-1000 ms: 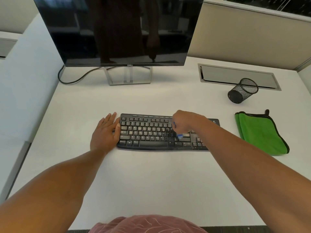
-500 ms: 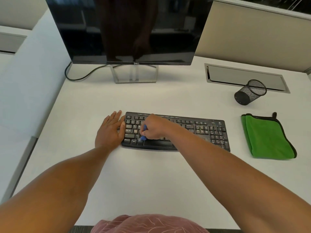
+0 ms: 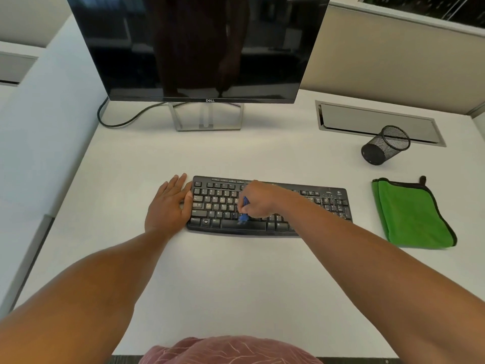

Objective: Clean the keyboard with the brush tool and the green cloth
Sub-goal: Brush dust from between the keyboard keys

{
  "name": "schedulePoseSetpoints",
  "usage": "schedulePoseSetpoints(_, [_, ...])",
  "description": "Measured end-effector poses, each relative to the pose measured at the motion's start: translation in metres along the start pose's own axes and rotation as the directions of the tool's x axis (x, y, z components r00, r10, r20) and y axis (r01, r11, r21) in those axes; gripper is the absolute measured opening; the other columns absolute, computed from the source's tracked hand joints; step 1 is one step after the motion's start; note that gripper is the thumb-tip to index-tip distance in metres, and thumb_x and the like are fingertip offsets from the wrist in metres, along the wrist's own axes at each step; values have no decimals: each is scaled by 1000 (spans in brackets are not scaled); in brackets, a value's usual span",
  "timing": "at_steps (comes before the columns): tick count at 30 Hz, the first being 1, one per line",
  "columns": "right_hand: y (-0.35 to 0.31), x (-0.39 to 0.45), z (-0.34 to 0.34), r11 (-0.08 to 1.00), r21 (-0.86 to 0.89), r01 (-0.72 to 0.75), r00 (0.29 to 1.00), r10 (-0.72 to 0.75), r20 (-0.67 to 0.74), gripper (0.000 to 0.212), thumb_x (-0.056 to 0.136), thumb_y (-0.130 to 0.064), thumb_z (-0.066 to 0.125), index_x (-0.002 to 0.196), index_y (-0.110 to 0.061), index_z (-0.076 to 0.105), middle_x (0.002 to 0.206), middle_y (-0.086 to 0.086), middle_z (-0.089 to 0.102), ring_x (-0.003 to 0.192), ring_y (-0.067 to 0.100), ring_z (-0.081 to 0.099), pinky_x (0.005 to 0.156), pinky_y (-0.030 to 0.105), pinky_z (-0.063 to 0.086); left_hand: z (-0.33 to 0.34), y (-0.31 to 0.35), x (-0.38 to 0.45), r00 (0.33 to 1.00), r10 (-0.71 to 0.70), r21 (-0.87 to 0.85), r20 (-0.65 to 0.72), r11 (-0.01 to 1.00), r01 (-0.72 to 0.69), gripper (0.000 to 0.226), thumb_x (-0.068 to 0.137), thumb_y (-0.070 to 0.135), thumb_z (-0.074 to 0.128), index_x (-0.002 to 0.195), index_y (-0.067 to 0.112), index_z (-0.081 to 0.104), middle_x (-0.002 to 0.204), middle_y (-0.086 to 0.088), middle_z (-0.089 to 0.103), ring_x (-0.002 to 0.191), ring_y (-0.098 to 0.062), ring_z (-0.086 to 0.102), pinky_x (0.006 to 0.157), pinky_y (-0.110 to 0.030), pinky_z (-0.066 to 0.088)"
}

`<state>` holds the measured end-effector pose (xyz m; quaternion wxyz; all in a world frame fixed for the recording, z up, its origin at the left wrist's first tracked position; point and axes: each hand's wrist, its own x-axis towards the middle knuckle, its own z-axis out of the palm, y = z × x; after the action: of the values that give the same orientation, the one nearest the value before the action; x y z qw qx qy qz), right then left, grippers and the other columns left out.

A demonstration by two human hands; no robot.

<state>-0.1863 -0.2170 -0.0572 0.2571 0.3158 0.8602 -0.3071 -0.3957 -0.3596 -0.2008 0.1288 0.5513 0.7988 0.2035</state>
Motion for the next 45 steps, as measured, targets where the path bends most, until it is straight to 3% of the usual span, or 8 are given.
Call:
schedulePoseSetpoints(4, [27,-7,-3,988,-110,-105,992,112,60,22,85,-2,49,90,6,69,94,22,67,69,19,49,59,31,40,0,0,0,1000,5,7,4,1000,-5,56,103,43,21,151,26,47,161,5,36,152,-13,24,125,-34,14])
schedulePoseSetpoints(10, [59,-24,-7,922,-286,-263,957,287,45,21,82,0,48,64,-9,53,66,4,48,57,19,43,54,30,41,-1,1,0,1000,-7,4,9,1000,7,58,102,44,20,150,25,47,161,5,36,152,-13,24,125,-32,14])
schedulePoseSetpoints(17, [38,-14,-28,988,129,-85,989,99,-106,18,91,-9,58,99,-10,73,86,-3,67,78,12,62,67,27,51,-4,5,-1,1000,-23,-6,11,1000,23,61,101,46,18,151,27,47,161,7,35,152,-11,22,125,-31,12])
schedulePoseSetpoints(20, [44,-13,-22,987,-67,-148,989,147,-24,16,90,-9,59,96,-1,72,96,13,69,78,17,59,68,32,49,-4,5,-1,999,-28,-4,19,1000,28,62,101,46,17,151,26,47,161,7,34,152,-11,22,125,-30,11])
schedulePoseSetpoints(24, [69,-25,-22,894,-321,-312,935,349,65,16,86,-3,56,72,-5,61,80,6,63,77,22,64,69,32,54,-5,6,-1,999,-30,1,19,1000,30,62,100,46,17,151,26,46,162,7,34,153,-11,21,125,-30,10])
schedulePoseSetpoints(31, [64,-24,-37,981,96,-167,972,180,-151,17,92,-12,57,98,-8,73,87,-1,68,74,6,59,63,21,45,-4,5,-1,999,-33,14,21,999,33,61,101,45,18,151,27,47,162,8,34,152,-11,21,125,-30,11])
schedulePoseSetpoints(37, [71,-28,-29,904,-249,-346,937,348,-36,19,83,-3,56,64,-6,59,69,7,57,66,27,59,63,36,53,-4,5,-1,999,-41,20,23,999,41,60,101,45,18,151,28,46,162,9,33,153,-10,21,125,-28,10])
schedulePoseSetpoints(45, [71,-24,-37,940,67,-333,914,340,-221,19,84,-12,54,89,-9,72,93,7,68,85,26,66,69,36,54,-5,6,-2,999,-33,14,20,999,32,59,102,44,19,150,28,47,161,7,35,152,-12,22,124,-28,10])
